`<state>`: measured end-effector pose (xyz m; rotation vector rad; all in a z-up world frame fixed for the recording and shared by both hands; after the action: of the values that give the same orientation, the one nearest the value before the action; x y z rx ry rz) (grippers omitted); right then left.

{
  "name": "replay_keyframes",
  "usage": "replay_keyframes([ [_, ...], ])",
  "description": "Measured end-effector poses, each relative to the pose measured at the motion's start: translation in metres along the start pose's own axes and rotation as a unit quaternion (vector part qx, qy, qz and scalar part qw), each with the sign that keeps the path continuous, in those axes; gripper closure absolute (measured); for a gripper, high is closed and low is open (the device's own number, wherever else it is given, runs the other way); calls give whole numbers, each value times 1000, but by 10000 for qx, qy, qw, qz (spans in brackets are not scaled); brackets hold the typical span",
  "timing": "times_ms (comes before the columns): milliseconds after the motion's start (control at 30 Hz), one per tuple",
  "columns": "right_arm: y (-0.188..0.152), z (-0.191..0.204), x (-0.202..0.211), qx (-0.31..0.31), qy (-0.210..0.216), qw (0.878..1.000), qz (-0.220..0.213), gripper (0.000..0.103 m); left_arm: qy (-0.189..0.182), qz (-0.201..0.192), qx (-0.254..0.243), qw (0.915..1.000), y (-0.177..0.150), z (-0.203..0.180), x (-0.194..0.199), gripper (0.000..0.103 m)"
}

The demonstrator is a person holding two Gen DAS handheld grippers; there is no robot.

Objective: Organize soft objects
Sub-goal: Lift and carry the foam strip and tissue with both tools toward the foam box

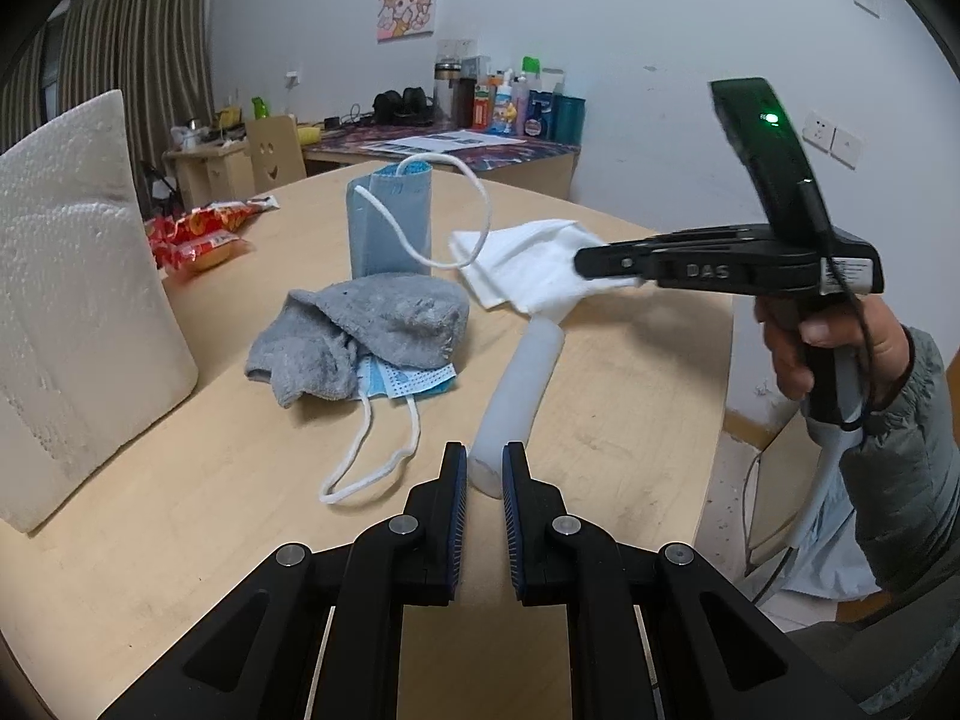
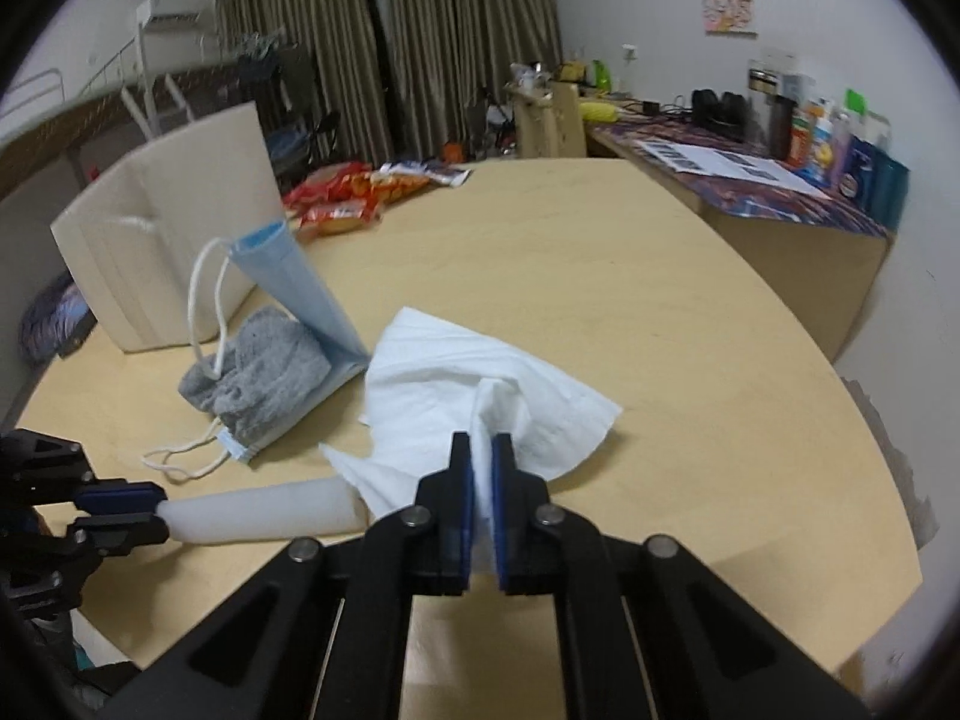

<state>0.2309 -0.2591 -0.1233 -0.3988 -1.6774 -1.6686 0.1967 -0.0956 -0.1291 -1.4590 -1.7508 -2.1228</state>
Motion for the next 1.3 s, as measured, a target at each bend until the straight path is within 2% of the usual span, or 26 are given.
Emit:
replay_keyframes([
  [267,0,-8,38,-224,20,9986,-485,95,-203,-59,-210,9996,-2,-12,5,90],
  [333,0,-6,44,-222,54,9982,-563,95,-119,-53,-366,9992,-3,-17,5,89],
  [433,0,-2,47,-191,90,9978,-627,95,98,110,-510,9986,-3,-20,-3,71],
  [500,-1,-1,47,-219,151,9975,-654,95,183,171,-565,9981,-3,-22,-6,53],
  [567,-3,0,47,-221,192,9973,-671,95,90,124,-607,9980,-1,-25,-6,40],
  [600,-3,0,47,-225,211,9972,-678,95,61,119,-613,9980,0,-26,-7,39],
  [900,-9,-5,56,-335,294,9957,-816,95,242,409,-317,9984,13,-15,-31,41],
  [933,-9,-5,56,-353,313,9955,-816,95,236,454,-312,9982,13,-15,-33,44],
  [967,-11,-6,57,-378,328,9953,-830,95,215,481,-321,9981,13,-15,-34,54],
  [1067,-12,-6,60,-408,364,9947,-871,95,219,494,-332,9980,13,-16,-39,65],
  [1133,-14,-6,62,-421,386,9944,-888,95,335,479,-306,9978,14,-13,-41,80],
  [1300,-16,-4,69,-426,398,9937,-953,95,334,437,-228,9982,14,-9,-40,86],
])
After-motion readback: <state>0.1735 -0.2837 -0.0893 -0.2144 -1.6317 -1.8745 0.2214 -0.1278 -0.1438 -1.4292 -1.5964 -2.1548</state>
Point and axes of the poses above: each gripper's, at about its wrist camera, not at the fingertips, and x roughly against the way its jaws point, z to its left, y to its top, the point moved 3 cm from there along -x, roughly the way its jaws point, and after that the axes turned 1 degree about -x, right-handed, at the moved point
